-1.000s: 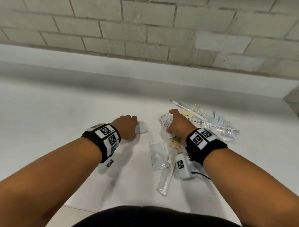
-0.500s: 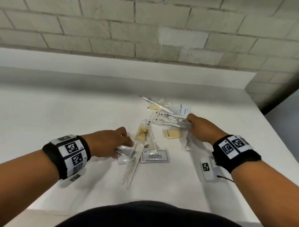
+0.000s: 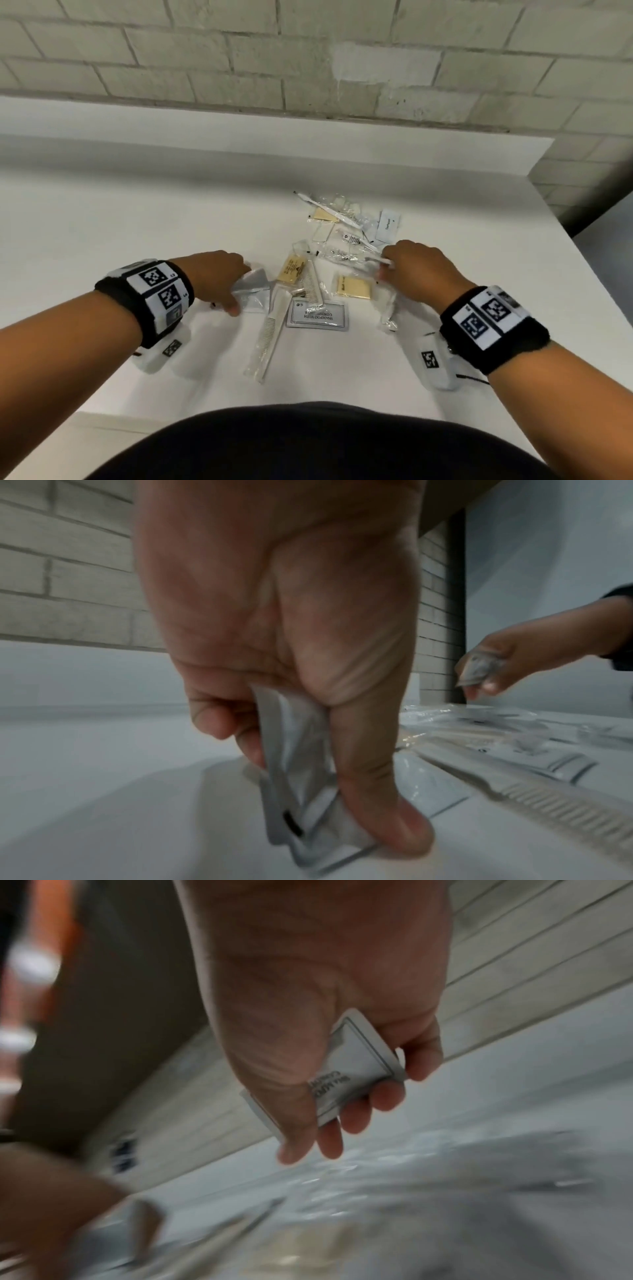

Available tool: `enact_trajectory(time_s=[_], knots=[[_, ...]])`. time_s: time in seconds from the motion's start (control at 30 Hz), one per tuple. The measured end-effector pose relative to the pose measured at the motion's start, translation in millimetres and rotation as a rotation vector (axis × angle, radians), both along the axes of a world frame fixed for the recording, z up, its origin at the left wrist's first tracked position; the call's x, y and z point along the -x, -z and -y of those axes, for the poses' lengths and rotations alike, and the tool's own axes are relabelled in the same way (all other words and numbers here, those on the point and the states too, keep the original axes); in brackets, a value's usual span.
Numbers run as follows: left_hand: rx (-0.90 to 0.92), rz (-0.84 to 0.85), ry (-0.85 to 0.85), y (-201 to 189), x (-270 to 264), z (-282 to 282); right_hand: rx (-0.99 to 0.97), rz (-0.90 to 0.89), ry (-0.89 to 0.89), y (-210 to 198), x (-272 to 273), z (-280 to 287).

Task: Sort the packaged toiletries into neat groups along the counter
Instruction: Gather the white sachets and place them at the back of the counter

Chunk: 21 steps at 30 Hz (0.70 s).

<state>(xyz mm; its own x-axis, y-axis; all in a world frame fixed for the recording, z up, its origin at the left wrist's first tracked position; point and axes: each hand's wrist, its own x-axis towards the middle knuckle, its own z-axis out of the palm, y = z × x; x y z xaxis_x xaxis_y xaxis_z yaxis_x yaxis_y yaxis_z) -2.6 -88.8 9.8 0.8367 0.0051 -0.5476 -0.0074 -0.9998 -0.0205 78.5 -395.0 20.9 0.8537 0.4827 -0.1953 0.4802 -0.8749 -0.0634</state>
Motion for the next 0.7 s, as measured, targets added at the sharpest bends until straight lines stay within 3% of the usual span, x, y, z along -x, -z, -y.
enact_trajectory(time_s=[0.13, 0.2, 0.37, 0.47, 0.57, 0.63, 0.7], knots=[[0.076, -0.002, -0.098, 4.5, 2.4, -3.1, -0.027, -0.164, -0.163, 5.7, 46.9, -47.0], [0.085, 0.011, -0.134, 4.0, 4.1, -2.0, 0.008, -0.164, -0.192, 15.8, 55.6, -62.6], [0.148, 0.049, -0.281, 7.1, 14.0, -1.4, 0.024, -0.241, -0.145, 22.0, 43.7, -58.6], [0.082, 0.030, -0.285, 2.9, 14.5, 3.4, -0.012, -0.367, -0.079, 20.9, 33.9, -47.3], [0.007, 0.036, -0.273, -3.7, 15.1, 1.9, 0.009, -0.356, -0.031, 7.1, 19.1, -33.3], [0.161, 0.143, -0.395, -13.8, 15.3, 1.4, -0.089, -0.330, 0.029, -8.1, 10.1, -22.2], [0.468, 0.297, -0.529, -27.8, 13.9, 9.8, -0.430, -0.434, 0.173, -18.2, 4.5, -15.9]])
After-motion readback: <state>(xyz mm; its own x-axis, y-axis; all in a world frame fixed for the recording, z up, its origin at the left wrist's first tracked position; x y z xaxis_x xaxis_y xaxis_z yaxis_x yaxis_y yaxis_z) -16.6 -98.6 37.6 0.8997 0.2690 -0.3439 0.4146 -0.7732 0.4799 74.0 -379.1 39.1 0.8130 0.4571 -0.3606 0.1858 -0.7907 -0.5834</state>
